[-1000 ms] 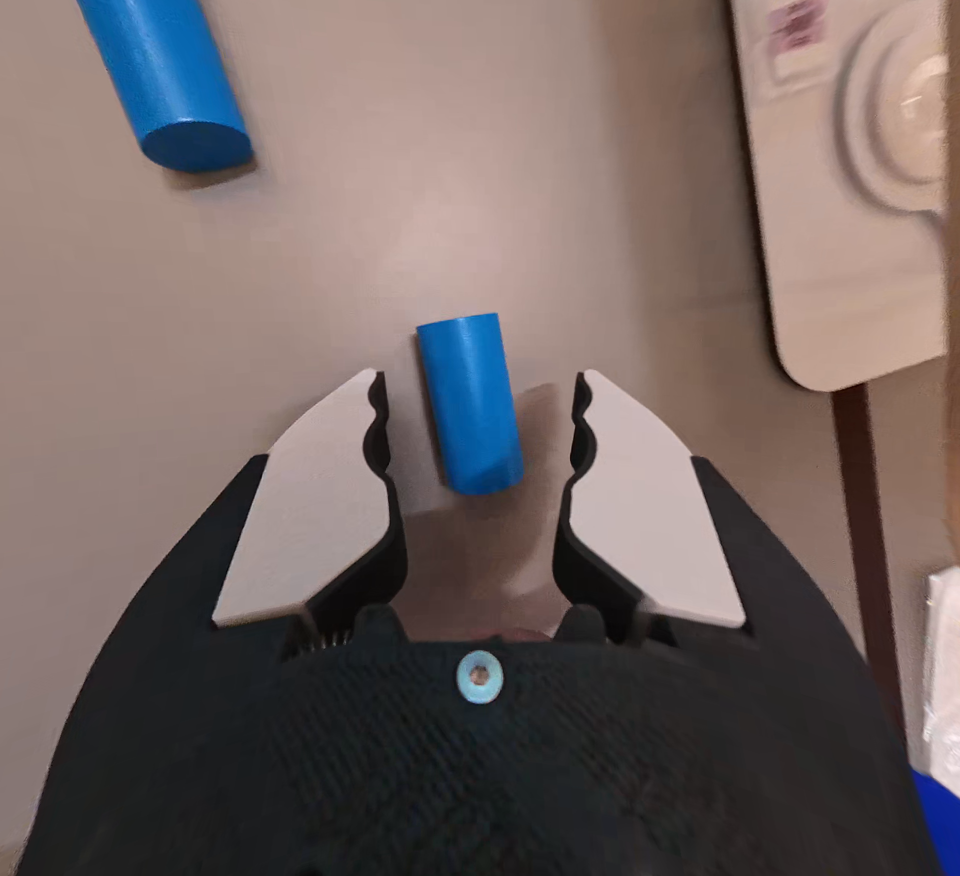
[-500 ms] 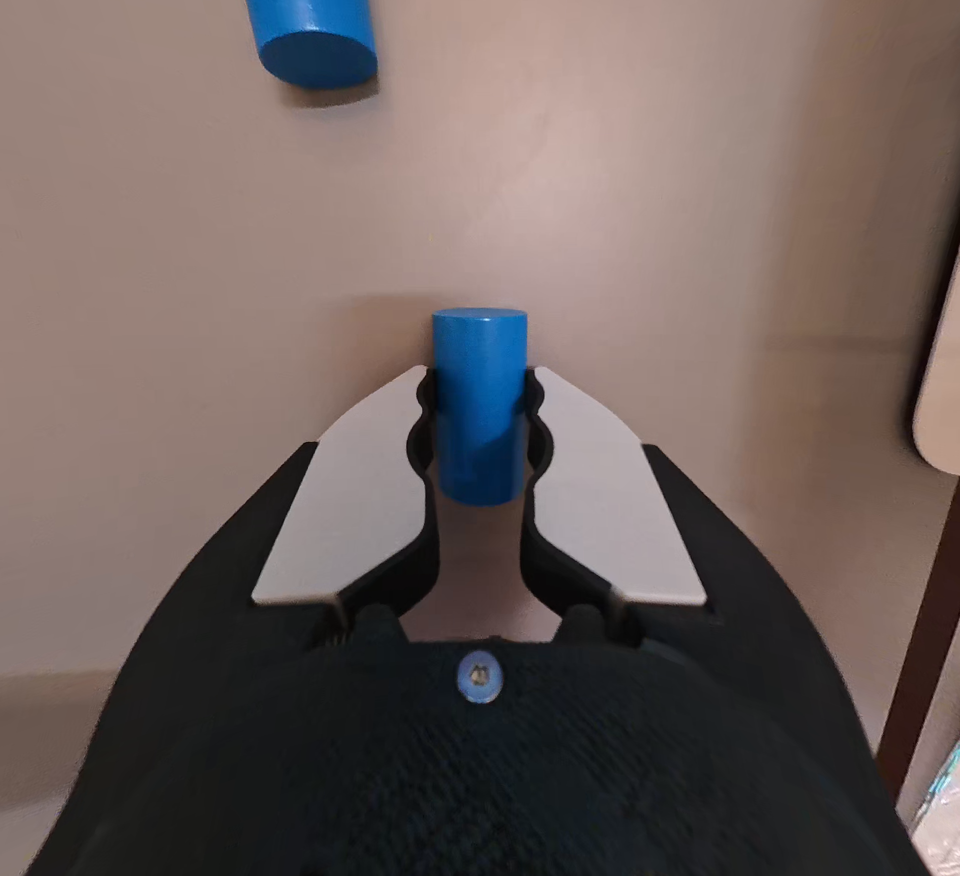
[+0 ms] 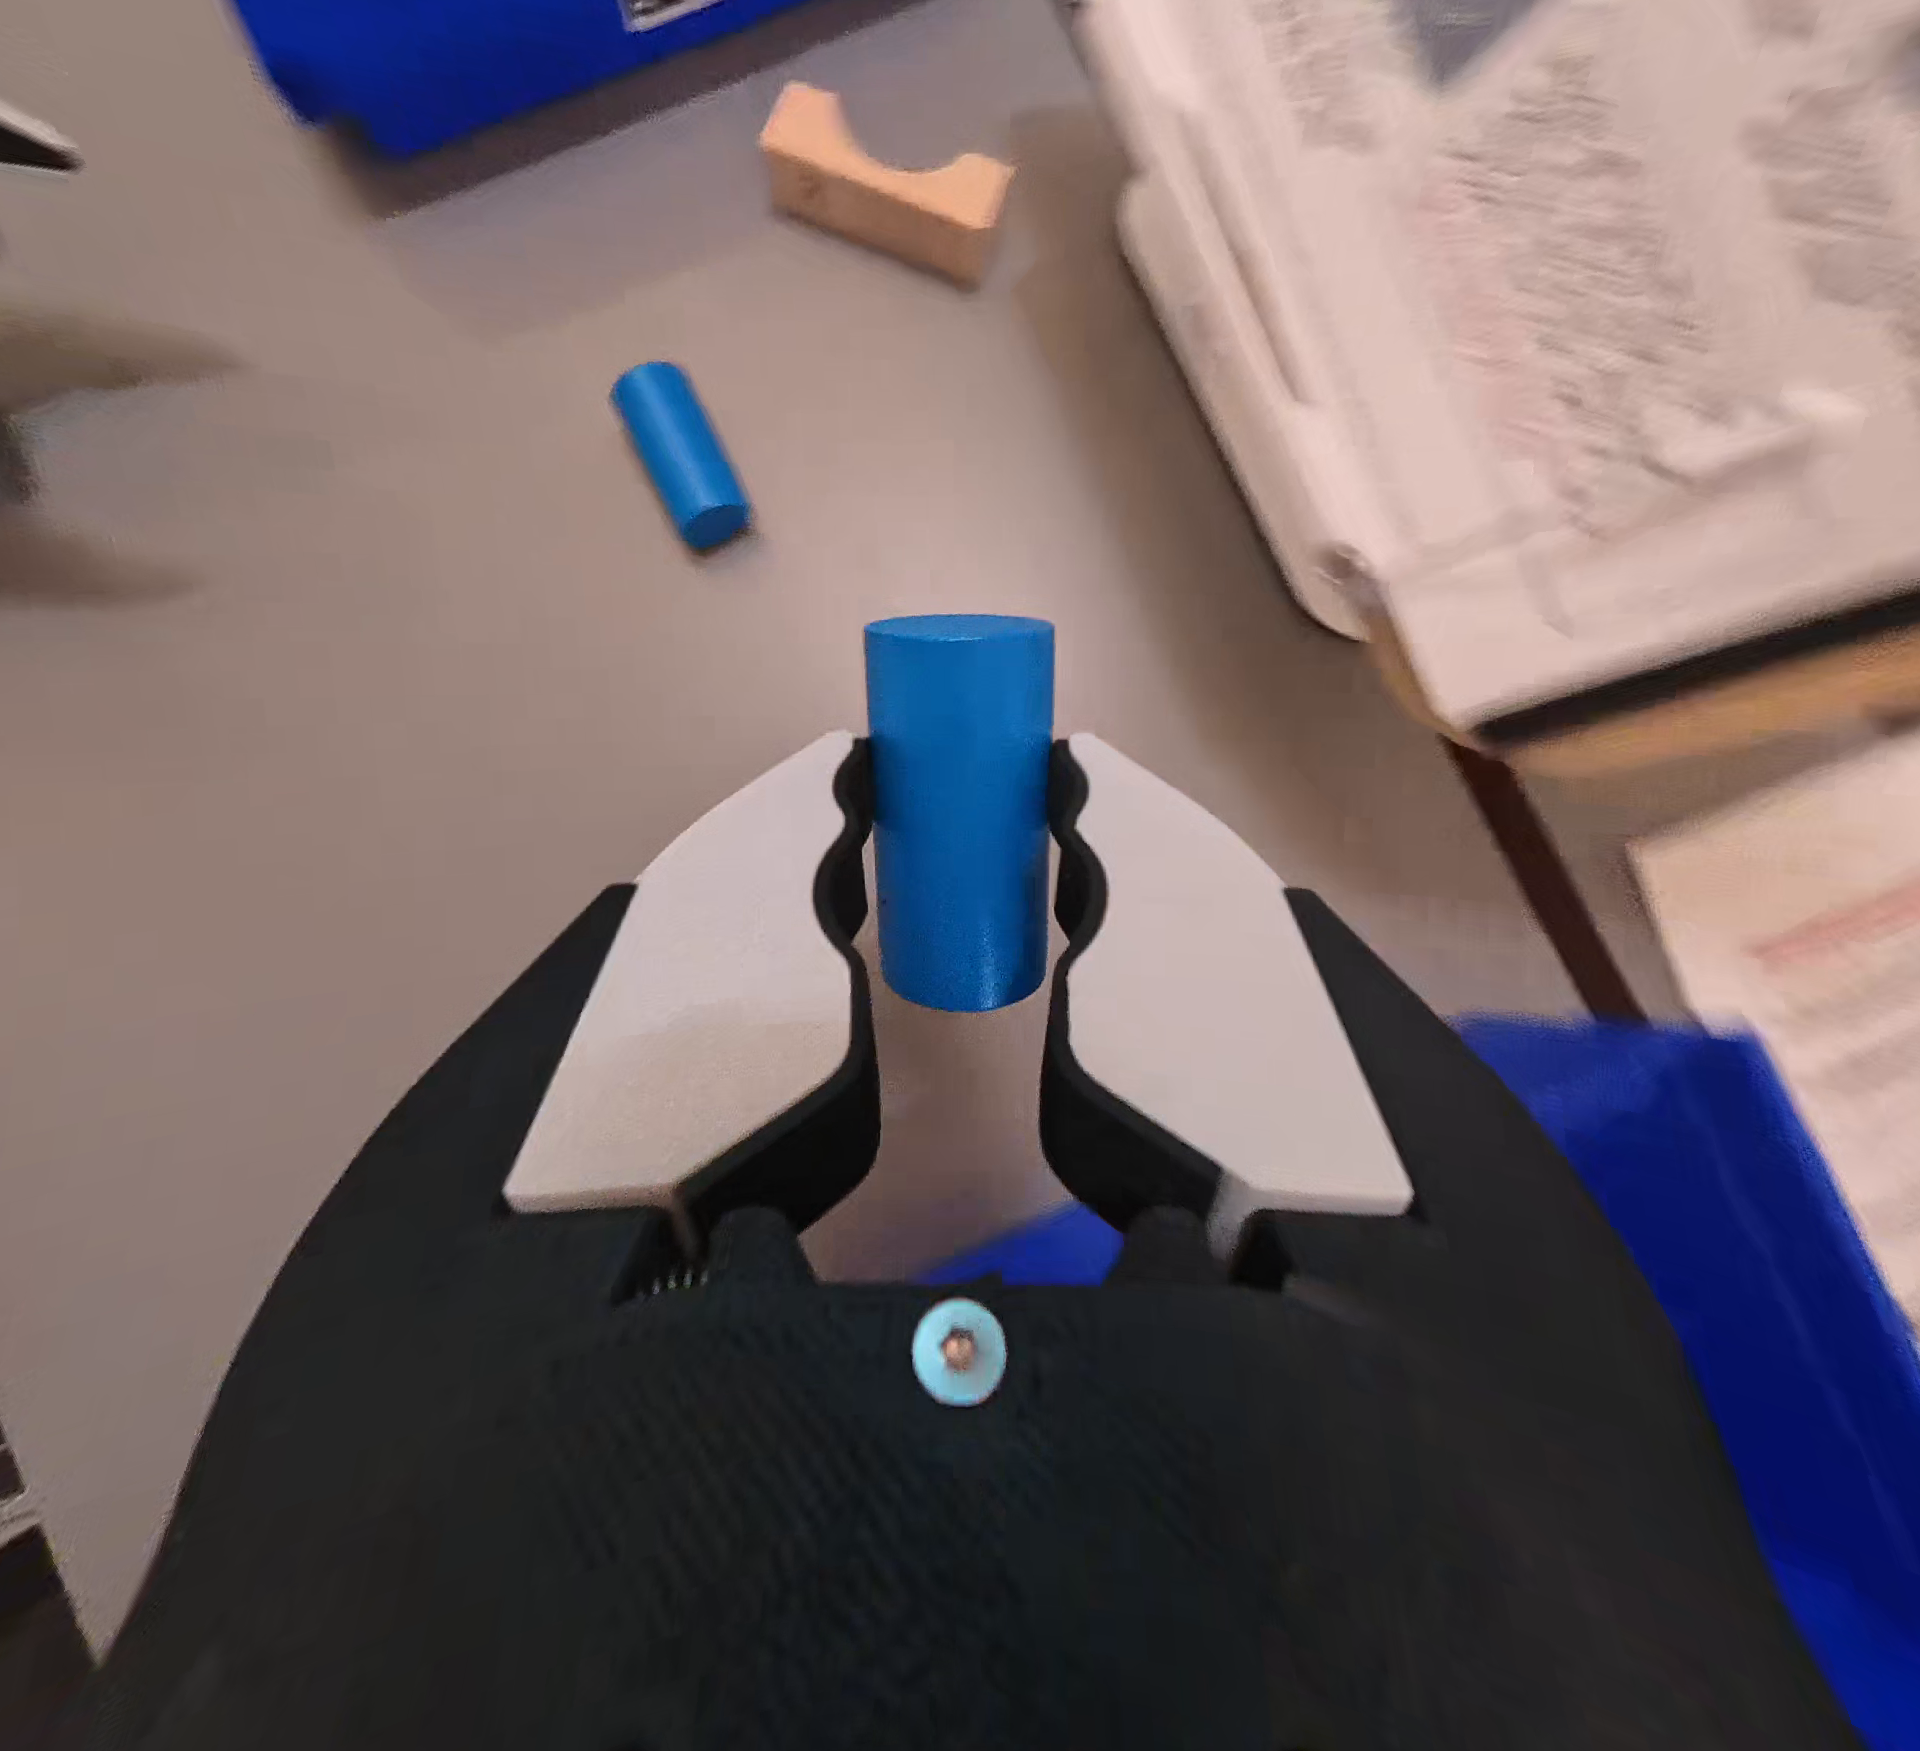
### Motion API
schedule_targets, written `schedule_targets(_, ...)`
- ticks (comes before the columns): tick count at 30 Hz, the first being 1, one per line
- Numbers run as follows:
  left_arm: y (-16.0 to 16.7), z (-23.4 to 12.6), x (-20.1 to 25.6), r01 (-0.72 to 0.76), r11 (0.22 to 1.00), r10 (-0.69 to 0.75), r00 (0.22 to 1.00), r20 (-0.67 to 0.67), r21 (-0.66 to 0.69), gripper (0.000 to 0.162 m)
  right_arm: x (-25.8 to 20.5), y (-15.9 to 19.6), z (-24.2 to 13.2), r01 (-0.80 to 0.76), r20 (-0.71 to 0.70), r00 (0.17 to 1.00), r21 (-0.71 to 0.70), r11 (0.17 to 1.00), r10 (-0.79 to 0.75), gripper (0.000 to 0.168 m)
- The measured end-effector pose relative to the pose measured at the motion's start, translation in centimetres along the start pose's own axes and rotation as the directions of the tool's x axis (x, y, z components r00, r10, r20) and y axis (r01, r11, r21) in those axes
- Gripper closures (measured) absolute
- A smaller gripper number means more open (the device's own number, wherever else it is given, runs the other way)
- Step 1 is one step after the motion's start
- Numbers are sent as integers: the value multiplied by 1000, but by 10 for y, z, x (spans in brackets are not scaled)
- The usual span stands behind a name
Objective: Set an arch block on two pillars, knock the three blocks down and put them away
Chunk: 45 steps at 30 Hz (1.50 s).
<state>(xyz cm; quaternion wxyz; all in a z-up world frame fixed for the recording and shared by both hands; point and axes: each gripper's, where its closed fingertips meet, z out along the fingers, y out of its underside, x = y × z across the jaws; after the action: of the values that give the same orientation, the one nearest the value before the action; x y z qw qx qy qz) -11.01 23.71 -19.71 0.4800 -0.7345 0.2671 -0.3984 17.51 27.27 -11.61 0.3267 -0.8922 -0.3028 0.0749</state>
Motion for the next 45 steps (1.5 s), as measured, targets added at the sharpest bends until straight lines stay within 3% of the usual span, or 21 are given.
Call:
schedule_targets(4, -8, -6, 6, -11, 1000, 11, 1000, -7, -9, 84, 63, 54, -70, -169, -308, 940, -51, 984, 145, 135)
schedule_targets(8, -15, -10, 12, -36, 999, 36, 999, 0, -17, 84, 95, 146, -90, -395, -416, 851, -108, 912, 319, 134)
schedule_targets(12, -16, -11, 20, -83, 996, 83, 997, 6, -29, 84, 99, 223, -83, -559, -454, 769, -138, 818, 449, 134)
schedule_targets(15, -9, -8, 24, -90, 995, 90, 996, -6, -48, 84, 96, 262, -70, -621, -483, 730, -174, 764, 484, 134)
schedule_targets(25, 8, -7, 28, -72, 993, 70, 997, -18, -98, 83, 78, 309, -24, -677, -449, 724, -314, 666, 524, 133)
schedule_targets(28, 8, -9, 27, -72, 993, 71, 997, -12, -95, 83, 77, 302, -24, -668, -428, 732, -298, 682, 530, 130)
schedule_targets(31, 7, -10, 26, -64, 994, 63, 998, -13, -92, 83, 84, 284, -43, -638, -490, 736, -273, 720, 467, 112)
schedule_targets(35, 3, -12, 25, -70, 994, 69, 998, -10, -78, 83, 86, 186, -83, -466, -558, 750, -67, 882, 354, 110)
schedule_targets(37, 0, -12, 25, -67, 995, 66, 998, -13, -67, 83, 59, 119, -78, -285, -484, 840, -13, 958, 244, 109)
schedule_targets(40, -3, -9, 26, -53, 997, 52, 998, -23, -56, 83, -8, 34, -31, 37, -251, 967, 11, 999, -33, 108)
schedule_targets(43, -5, -9, 33, -53, 997, 51, 998, -42, -61, 82, -57, -8, 38, 284, -52, 957, -6, 959, -284, 107)
schedule_targets(45, -9, -12, 39, -68, 996, 65, 997, -51, -57, 82, -80, -19, 87, 313, 85, 947, -37, 949, -309, 107)
